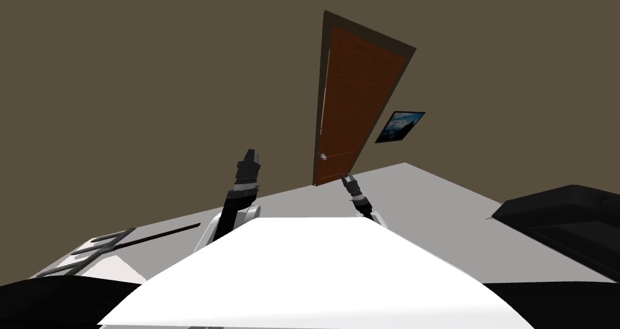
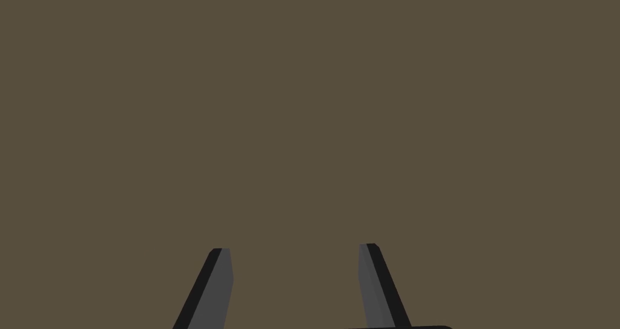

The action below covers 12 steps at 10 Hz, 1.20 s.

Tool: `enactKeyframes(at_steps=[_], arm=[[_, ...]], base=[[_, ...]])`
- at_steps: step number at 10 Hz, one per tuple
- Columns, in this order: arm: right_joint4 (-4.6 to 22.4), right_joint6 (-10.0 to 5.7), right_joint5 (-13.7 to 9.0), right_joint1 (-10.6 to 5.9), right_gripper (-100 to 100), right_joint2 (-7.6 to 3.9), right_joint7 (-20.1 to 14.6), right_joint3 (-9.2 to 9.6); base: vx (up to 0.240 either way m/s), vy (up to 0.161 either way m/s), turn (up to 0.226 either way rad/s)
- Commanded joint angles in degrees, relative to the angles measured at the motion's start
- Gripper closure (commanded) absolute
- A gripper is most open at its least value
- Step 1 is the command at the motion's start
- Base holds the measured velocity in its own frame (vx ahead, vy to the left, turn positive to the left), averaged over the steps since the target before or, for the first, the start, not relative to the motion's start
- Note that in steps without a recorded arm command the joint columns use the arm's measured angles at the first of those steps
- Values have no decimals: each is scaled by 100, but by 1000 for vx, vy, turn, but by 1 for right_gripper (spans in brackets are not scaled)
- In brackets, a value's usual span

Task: Pull the door open

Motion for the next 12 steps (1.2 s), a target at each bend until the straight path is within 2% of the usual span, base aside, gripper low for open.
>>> enactKeyframes(at_steps=[1, 12], arm=[[270, -117, 102, -82, -100, -40, 123, -78], [1805, -706, 804, -555, -100, -250, 819, -538]], base=[[97, 19, -36], [97, 27, -35]])
